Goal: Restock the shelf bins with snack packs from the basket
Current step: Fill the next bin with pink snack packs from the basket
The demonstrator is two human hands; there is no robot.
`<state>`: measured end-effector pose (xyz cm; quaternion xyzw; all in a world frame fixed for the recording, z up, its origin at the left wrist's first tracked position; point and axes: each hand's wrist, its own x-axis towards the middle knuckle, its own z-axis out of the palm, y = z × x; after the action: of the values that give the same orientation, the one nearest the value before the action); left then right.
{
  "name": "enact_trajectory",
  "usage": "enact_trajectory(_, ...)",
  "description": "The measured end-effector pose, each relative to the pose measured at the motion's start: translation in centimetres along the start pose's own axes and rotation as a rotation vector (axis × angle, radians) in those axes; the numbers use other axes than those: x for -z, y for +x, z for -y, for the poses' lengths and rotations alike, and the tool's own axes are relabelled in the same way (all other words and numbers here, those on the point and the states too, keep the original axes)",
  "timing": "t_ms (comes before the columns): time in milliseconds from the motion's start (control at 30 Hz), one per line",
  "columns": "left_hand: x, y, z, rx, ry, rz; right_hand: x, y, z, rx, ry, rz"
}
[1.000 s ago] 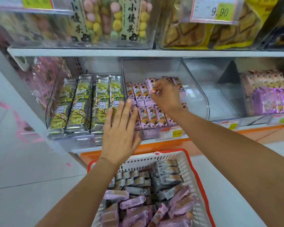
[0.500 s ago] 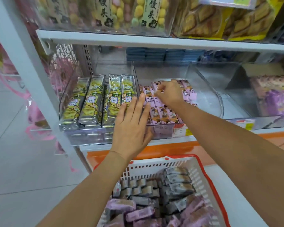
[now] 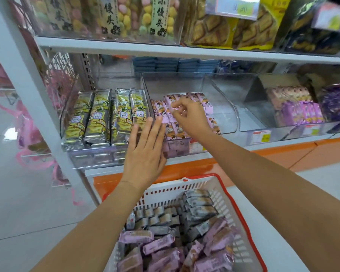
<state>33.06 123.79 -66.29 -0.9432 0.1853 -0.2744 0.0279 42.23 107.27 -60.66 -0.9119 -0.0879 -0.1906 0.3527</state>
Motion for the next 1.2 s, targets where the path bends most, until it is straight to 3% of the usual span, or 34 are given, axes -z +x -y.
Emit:
enact_trajectory(200, -0.1, -4.6, -1.5, -0.075, -0.128, -0.052, 1.9, -6.5, 1.0, 0.033, 0.173, 0.013)
enact_trajectory(333, -1.3, -7.3, -2.4, -0.169, -0.158, 0.208, 1.5, -11.3, -0.1, 0.03, 0.164, 0.062)
enact_trajectory(467, -3.3, -10.3, -2.9, -0.033, -0.155, 0.495, -0.4, -16.0, -3.4, -0.074, 0.073, 0.18)
enact_trajectory(767, -9.2, -12.7, -4.0, -0.031, -0.117, 0.722, -4.2, -23.0, -13.3, -0.319, -0.204, 0.429)
enact_trajectory(933, -11.8, -13.6, -4.3, -0.04, -0.036, 0.683, -5.7, -25.1, -16.0, -0.335, -0.281, 0.574)
enact_trajectory(1200, -14.0, -15.0, -3.2, -0.097, -0.041, 0.536, -12.0, -26.8, -13.9, -0.204, -0.12, 0.964)
